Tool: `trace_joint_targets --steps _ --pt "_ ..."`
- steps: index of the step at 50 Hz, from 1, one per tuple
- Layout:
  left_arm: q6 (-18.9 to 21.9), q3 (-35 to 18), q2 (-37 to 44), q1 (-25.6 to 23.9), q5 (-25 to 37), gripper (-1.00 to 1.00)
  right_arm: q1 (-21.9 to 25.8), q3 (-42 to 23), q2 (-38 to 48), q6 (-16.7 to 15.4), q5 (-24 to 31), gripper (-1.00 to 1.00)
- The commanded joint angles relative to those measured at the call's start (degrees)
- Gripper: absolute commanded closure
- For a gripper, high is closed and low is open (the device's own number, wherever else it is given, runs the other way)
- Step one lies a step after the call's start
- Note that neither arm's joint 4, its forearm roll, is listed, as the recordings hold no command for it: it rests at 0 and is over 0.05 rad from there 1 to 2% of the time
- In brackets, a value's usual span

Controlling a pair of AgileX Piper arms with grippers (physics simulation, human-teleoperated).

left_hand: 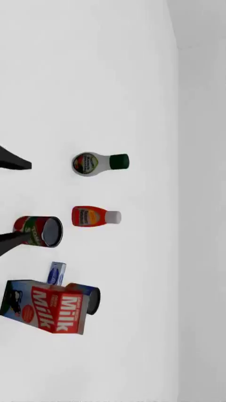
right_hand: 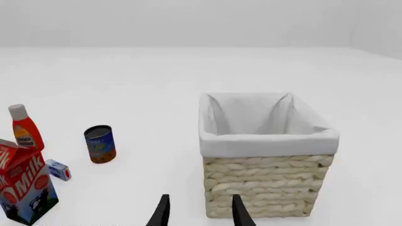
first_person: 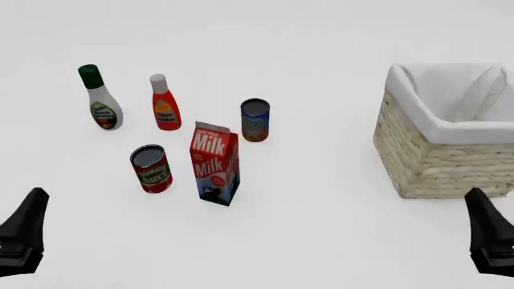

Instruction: Pick the salad dressing and place it in the basket.

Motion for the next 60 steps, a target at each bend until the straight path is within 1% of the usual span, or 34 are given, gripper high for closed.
trace_joint_targets --steps 1,5,13,16,20,23,24,26,27,29,31,32,33,35,38,40,43,45,49,53,59,60 --pt "0.32 -0.14 0.19 -0.29 -0.21 -1.00 0.39 -0.01 0.49 -0.27 0.11 -1.00" --pt "0.41 -0.21 0.05 -0.57 -0.23 -1.00 0.70 -0.04 0.96 -0.87 0.00 -1.00" --pt "0.47 -0.20 0.41 -1.21 -0.66 -1.00 1.14 -0.02 1.10 -0.76 -0.30 -1.00" --pt "0.56 -0.97 5.64 -1.18 -5.09 -1.00 1.21 -0.01 1.43 -0.74 -0.67 -1.00" --pt "2.41 -2.01 12.09 -2.07 -10.58 -1.00 1.51 -0.01 2.15 -0.22 -1.41 -1.00" --pt "3.11 -2.85 17.20 -1.80 -14.85 -1.00 1.91 0.00 3.20 -0.53 -2.45 -1.00" --pt "2.49 -3.05 20.31 -1.74 -17.36 -1.00 2.02 0.00 3.63 -0.42 -2.93 -1.00" --pt "2.86 -3.92 22.15 -1.83 -18.36 -1.00 2.12 0.00 4.16 -0.39 -3.59 -1.00" --pt "2.22 -4.50 23.94 -2.52 -19.33 -1.00 2.30 0.00 4.62 -0.22 -4.07 -1.00" --pt "2.38 -4.89 25.20 -2.41 -20.08 -1.00 2.38 0.00 5.09 -0.22 -4.52 -1.00" --pt "2.71 -6.32 28.87 -2.06 -22.26 -1.00 2.69 0.00 6.18 -0.28 -5.71 -1.00" --pt "2.71 -6.32 28.98 -2.06 -22.38 -1.00 2.69 0.00 6.28 -0.28 -5.81 -1.00" --pt "2.54 -7.11 31.47 -1.51 -23.60 -1.00 2.83 0.00 6.68 -0.28 -6.27 -1.00" --pt "2.29 -8.54 33.84 -1.32 -24.48 -1.00 3.12 0.00 7.41 -0.35 -7.00 -1.00" --pt "3.36 -10.80 36.09 -0.70 -25.08 -1.00 3.46 0.00 8.23 -0.26 -7.93 -1.00" --pt "3.51 -12.48 38.16 -0.59 -25.19 -1.00 3.67 0.00 8.73 -0.28 -8.45 -1.00" --pt "3.54 -13.65 38.89 -0.43 -25.08 -1.00 3.82 0.00 9.14 -0.13 -8.93 -1.00" --pt "3.51 -16.43 40.35 -0.21 -24.71 -1.00 4.00 0.00 9.27 -0.16 -9.12 -1.00" --pt "3.80 -20.39 43.89 0.24 -24.69 -1.00 4.23 0.00 9.18 -0.03 -9.09 -1.00" --pt "4.84 -24.53 47.77 1.50 -25.13 -1.00 4.49 0.00 8.84 -0.03 -8.76 -1.00" --pt "3.49 -30.39 52.55 2.48 -24.32 -1.00 4.83 0.00 8.59 -0.16 -8.62 -1.00" --pt "3.49 -30.39 52.55 2.48 -24.32 -1.00 4.83 0.00 8.58 -0.16 -8.61 -1.00"
